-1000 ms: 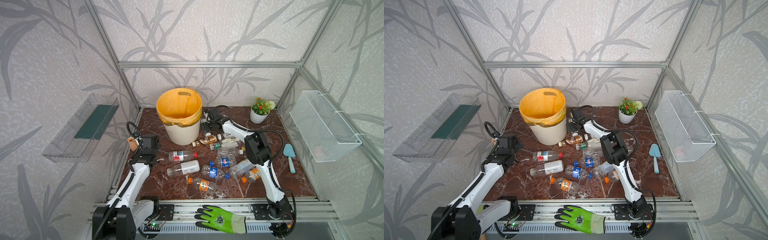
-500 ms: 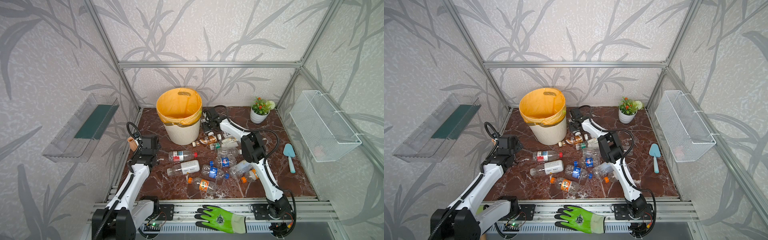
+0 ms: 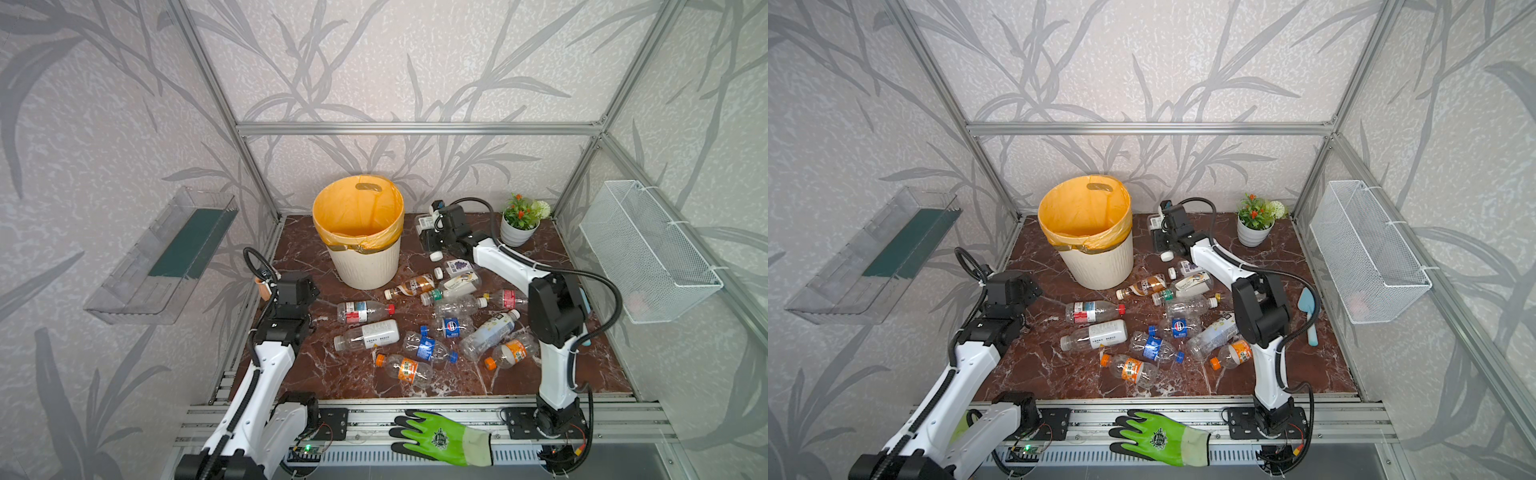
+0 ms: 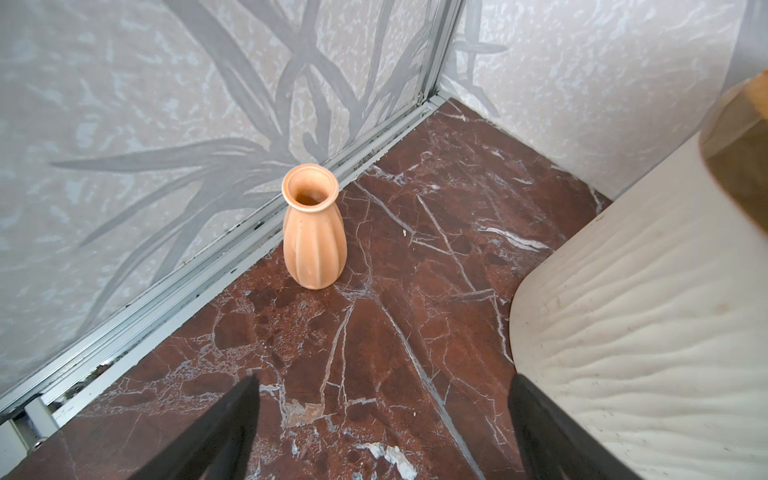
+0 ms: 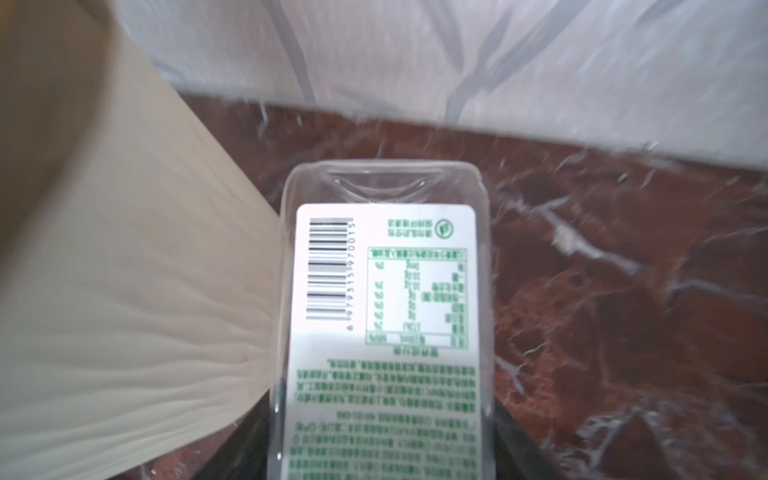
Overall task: Throw the plastic bottles in the bin
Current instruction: 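Lift the green-label bottle with the right gripper and release it into the bin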
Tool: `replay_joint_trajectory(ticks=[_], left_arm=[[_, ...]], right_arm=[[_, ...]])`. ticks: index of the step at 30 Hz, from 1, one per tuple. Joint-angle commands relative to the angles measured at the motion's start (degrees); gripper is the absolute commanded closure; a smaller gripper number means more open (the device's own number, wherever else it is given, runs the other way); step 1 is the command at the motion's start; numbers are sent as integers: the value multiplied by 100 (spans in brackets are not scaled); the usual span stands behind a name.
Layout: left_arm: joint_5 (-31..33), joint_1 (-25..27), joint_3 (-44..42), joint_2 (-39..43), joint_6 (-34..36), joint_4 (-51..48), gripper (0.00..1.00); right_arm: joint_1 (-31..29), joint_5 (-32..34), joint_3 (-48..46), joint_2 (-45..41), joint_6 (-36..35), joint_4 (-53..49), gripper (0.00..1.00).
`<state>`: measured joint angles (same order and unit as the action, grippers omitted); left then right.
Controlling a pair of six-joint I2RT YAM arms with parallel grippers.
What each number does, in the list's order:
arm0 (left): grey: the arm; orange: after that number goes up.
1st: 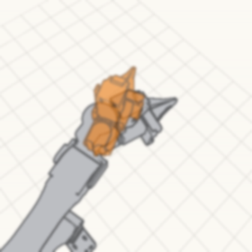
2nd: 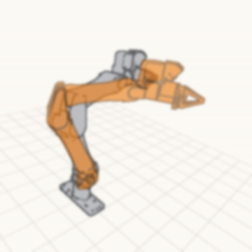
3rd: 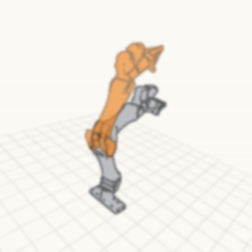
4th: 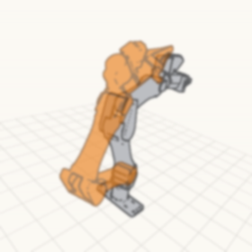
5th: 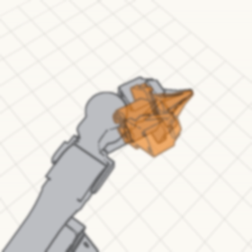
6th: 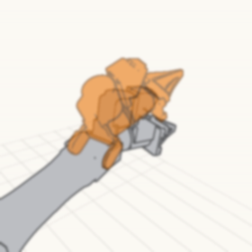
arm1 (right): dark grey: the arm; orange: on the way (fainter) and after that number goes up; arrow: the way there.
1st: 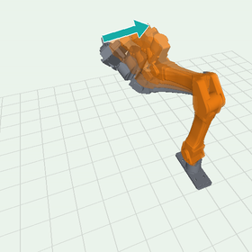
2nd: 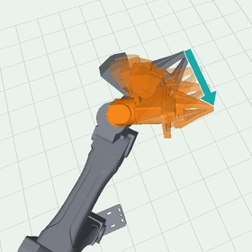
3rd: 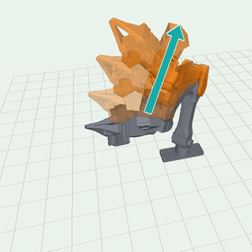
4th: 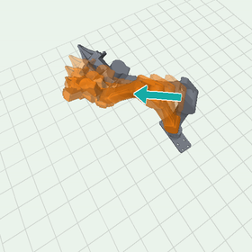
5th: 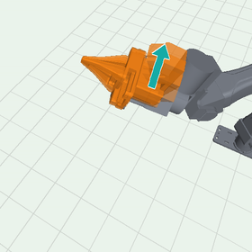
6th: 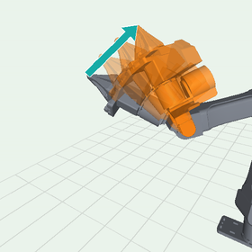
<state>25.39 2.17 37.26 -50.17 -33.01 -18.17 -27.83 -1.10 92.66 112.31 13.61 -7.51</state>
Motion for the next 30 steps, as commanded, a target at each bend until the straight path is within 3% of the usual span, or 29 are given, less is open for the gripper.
replay_joint_trajectory(ticks=[1,7,11,15,19,20,22,24,27,30], left_arm=[[144,66,-100,220,-64,-214,7],[205,206,-35,452,3,-406,8],[306,462,1,627,165,-507,8],[646,906,73,729,302,-619,7],[910,1309,146,855,342,-805,8],[939,1374,150,911,356,-843,7],[1009,1473,166,1013,390,-918,7],[1084,1539,207,1125,435,-1038,7],[1163,1600,254,1261,542,-1167,7],[1147,1700,289,1350,693,-1180,7]], right_arm=[[78,-113,-229,-825,63,1069,46],[76,-458,-308,-1877,256,1707,46],[-158,-769,-135,-2127,391,1858,46],[-663,-1228,653,-1519,255,1289,44],[-940,-1489,1877,-315,323,428,41],[-963,-1638,2340,35,300,75,39],[-1019,-1638,3258,487,13,-789,26],[-1027,-1102,4144,717,-388,-1704,0],[-938,-692,4250,338,-687,-1873,1],[-809,-563,3355,-536,-815,-1275,1]])
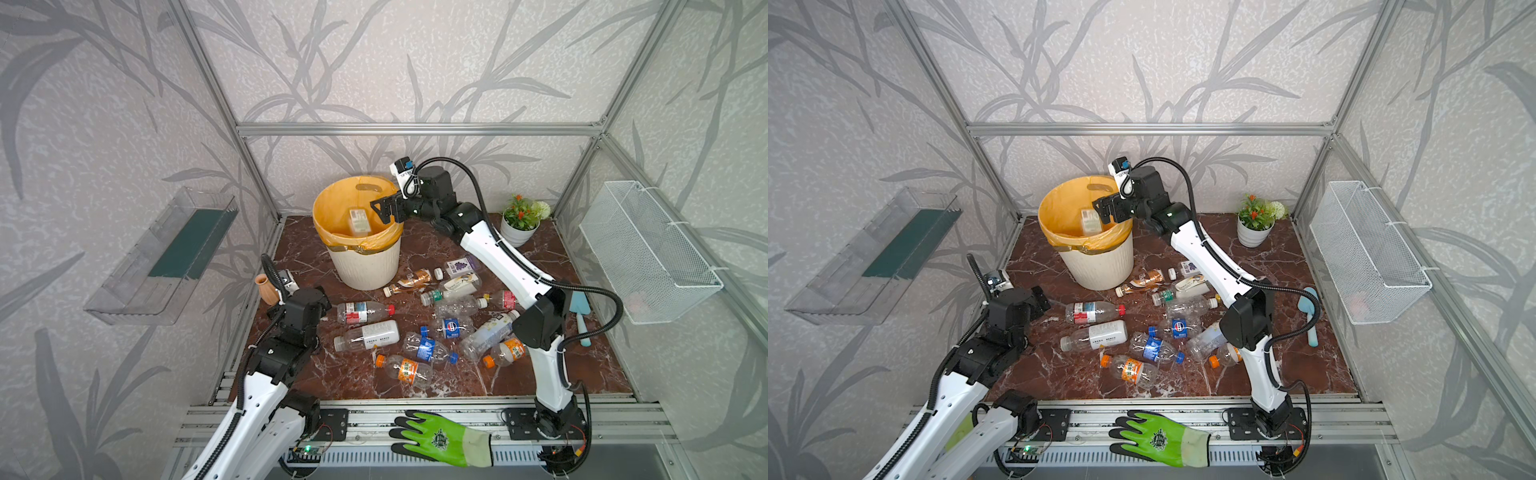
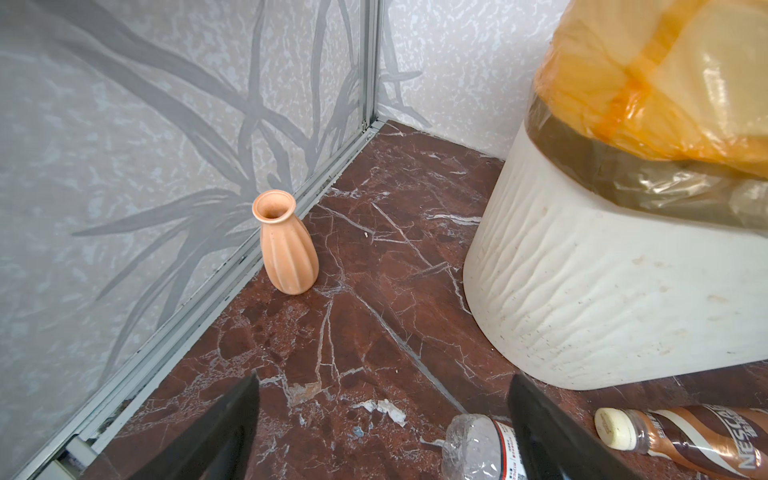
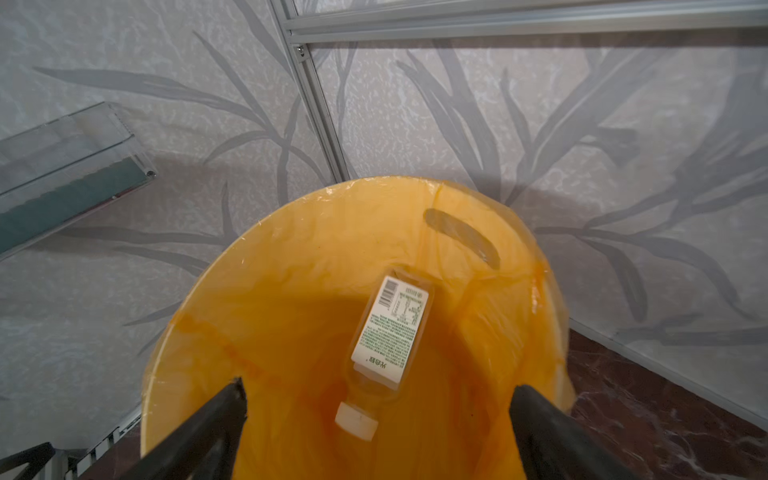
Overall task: Throw the plastic bottles in the bin
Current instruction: 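Lift the green-label bottle with the right gripper and release it into the bin, then lower the left gripper onto the white-label bottle while the right arm draws back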
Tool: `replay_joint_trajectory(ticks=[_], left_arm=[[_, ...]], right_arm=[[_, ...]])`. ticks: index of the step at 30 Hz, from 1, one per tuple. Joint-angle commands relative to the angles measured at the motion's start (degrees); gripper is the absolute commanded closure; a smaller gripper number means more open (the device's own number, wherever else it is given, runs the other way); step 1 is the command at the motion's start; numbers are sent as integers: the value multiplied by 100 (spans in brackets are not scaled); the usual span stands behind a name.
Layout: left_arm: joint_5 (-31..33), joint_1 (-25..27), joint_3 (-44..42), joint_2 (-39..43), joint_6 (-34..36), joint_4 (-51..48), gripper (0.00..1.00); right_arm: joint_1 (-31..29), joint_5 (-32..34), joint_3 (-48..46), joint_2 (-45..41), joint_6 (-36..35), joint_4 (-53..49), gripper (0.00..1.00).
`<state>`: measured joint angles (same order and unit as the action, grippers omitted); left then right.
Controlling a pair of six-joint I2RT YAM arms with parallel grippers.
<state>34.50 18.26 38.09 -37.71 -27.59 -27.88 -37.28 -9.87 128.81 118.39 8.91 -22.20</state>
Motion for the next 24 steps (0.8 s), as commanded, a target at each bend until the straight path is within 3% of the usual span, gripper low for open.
replay_joint_trajectory(ticks=[1,7,12,18,24], left_arm=[[237,142,220,123,199,-205,7],[213,616,380,69,737,-234,9],[39,1377,589,-381,1480,-393,16],[244,2585,676,-1186,2179,-587,17],[-8,3326,847,-1900,2749,-976,17]], right_arm=[[164,338,-581,-1343,-369,367,1],[617,466,-3163,-3033,-184,1483,1],[1371,20,-5507,-4195,670,2425,1],[2040,90,-7181,-5175,929,2243,1],[2564,119,-8383,-5774,1348,2113,1]])
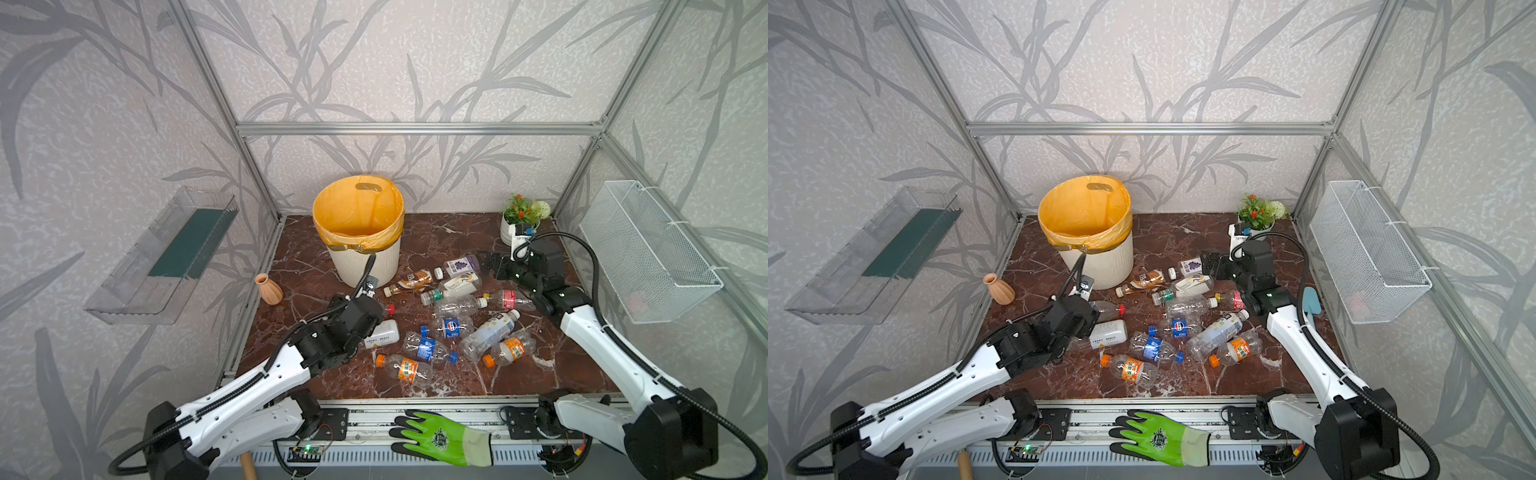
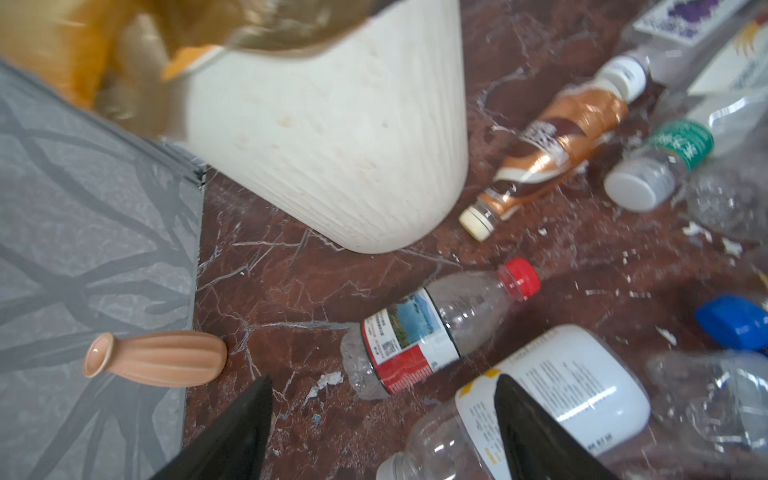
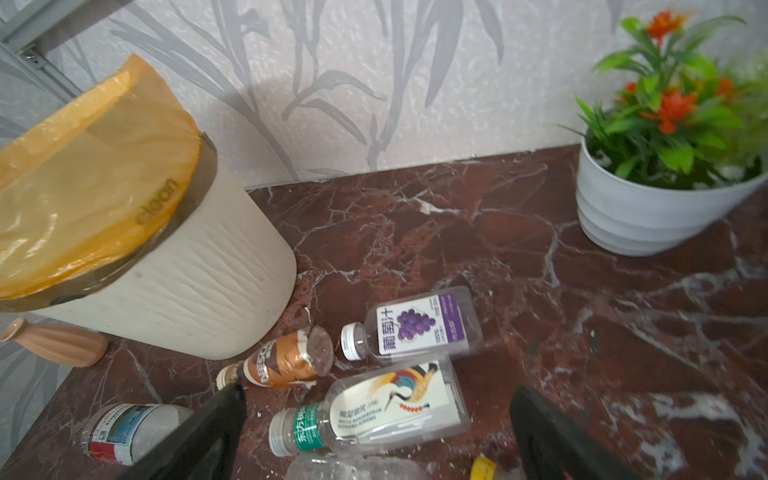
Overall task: Throw the plastic bottles in the bin
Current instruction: 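Lower the left gripper onto the white-label bottle while the right arm draws back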
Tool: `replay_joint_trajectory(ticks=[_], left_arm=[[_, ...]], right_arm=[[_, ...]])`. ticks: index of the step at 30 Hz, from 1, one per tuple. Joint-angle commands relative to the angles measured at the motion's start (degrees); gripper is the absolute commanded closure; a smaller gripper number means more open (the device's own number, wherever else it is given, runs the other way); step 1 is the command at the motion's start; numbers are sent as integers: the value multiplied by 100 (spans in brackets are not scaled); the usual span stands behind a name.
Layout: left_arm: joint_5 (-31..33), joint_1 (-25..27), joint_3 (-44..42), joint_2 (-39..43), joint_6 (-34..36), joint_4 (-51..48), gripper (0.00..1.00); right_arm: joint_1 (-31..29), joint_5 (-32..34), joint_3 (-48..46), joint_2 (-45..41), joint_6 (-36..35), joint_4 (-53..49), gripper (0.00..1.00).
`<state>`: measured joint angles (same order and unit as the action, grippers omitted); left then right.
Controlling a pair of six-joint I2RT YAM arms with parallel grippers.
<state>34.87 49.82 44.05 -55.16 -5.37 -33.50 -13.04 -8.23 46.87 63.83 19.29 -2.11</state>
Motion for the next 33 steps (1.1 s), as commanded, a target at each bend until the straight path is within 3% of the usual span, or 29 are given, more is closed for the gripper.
replay_joint_trajectory(ticks=[1,7,11,21,33], left_arm=[[-218,221,285,-207,696,-524,17],[-827,282,442,-197,1906,-1150,16],[-1288,272,255,-25,2282,-1076,16],[-1754,215,131,-790,2616,-1085,21],[-2297,-337,225,-1497,2677,-724,21]], right_arm=[[196,-32,-317,-374,361,90,1],[592,-11,-974,-639,624,162,1],[805,-176,-1083,-653,655,197,1],[1066,-460,-1272,-526,848,593,1],[1215,-575,-1368,-388,853,756,1]])
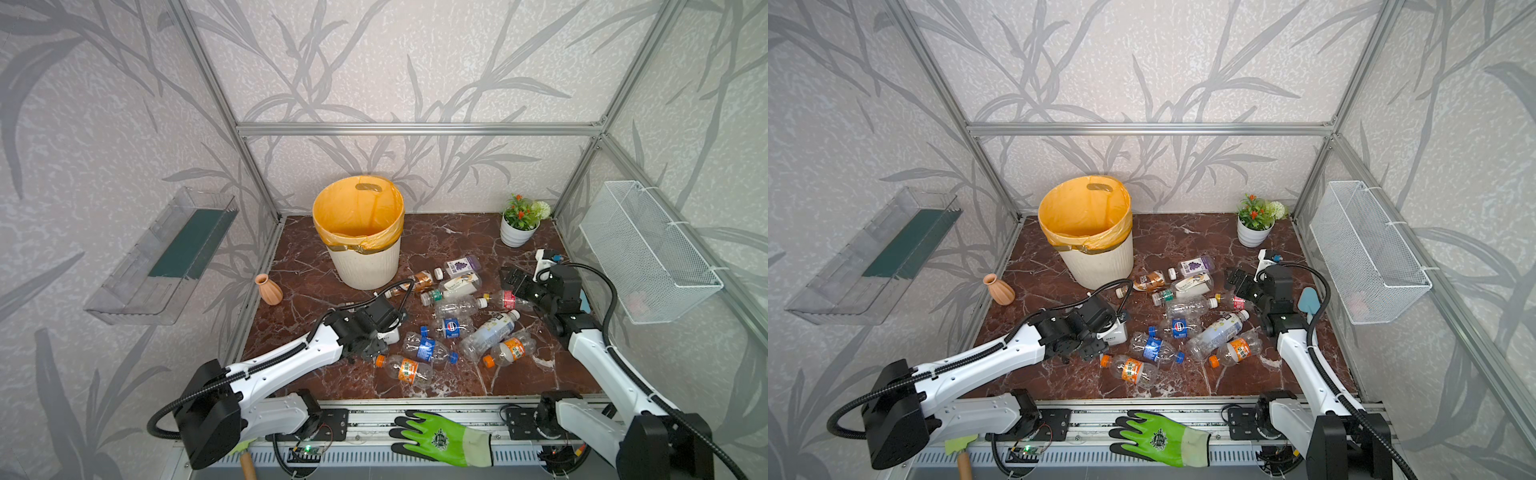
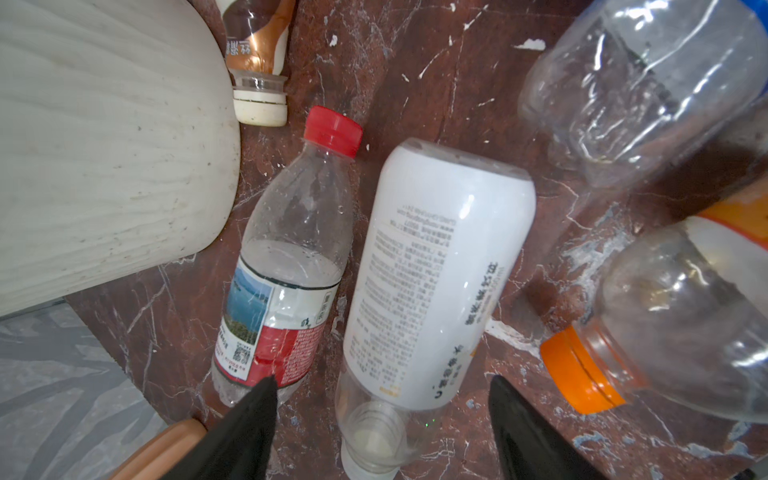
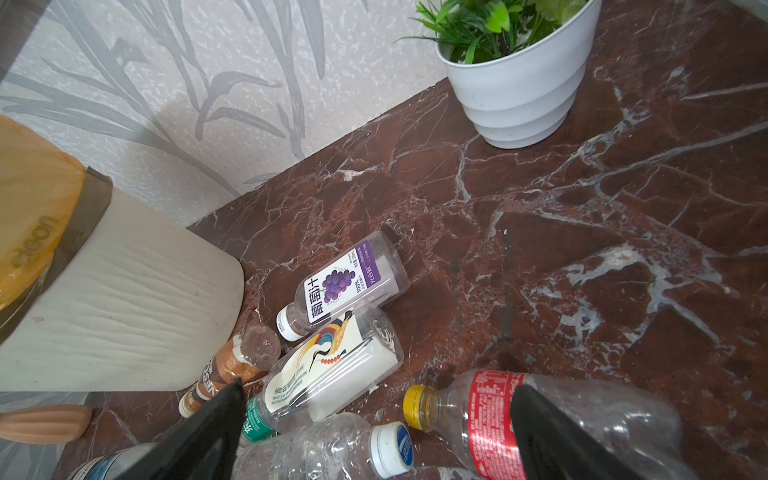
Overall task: Throw the plastic bottles in the bin
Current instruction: 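Lower the left gripper onto the white-label bottle while the right arm draws back, then lift the white-label bottle with the left gripper and carry it over the bin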
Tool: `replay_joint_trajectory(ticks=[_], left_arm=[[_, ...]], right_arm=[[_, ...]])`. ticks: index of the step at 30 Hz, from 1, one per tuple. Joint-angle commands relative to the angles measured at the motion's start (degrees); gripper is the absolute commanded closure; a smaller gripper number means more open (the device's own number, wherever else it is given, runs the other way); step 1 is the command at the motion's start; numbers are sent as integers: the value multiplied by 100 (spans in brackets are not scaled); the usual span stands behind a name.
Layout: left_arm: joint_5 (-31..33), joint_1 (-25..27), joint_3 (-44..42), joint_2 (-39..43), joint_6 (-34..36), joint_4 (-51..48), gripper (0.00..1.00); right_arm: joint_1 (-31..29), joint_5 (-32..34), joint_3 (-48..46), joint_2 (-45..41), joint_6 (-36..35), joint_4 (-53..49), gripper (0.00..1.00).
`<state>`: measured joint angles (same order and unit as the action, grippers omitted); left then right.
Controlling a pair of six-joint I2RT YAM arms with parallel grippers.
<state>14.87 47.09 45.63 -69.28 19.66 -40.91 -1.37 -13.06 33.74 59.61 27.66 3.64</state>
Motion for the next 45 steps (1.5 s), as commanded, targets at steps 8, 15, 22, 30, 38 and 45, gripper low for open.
replay_joint_trajectory(ticks=[8,15,22,30,38,45], left_arm=[[-630,-232,32,-409,135,179,21],[-828,-327,52,-830,120,277,23],[-929,-396,173,-1262,91,363,28],[-1019,-424,261,-1612,73,423,28],[-1096,-433,317,-1773,45,420,27],[-1153,-454,401,-1608,21,368,46]], right_arm=[[145,-186,-60,246,51,352,1],[215,-315,-55,509,93,546,1],[264,-425,-16,697,75,642,1],[294,-565,53,951,117,752,1],[326,-643,89,1043,143,805,1],[338,-672,66,1017,170,788,1]])
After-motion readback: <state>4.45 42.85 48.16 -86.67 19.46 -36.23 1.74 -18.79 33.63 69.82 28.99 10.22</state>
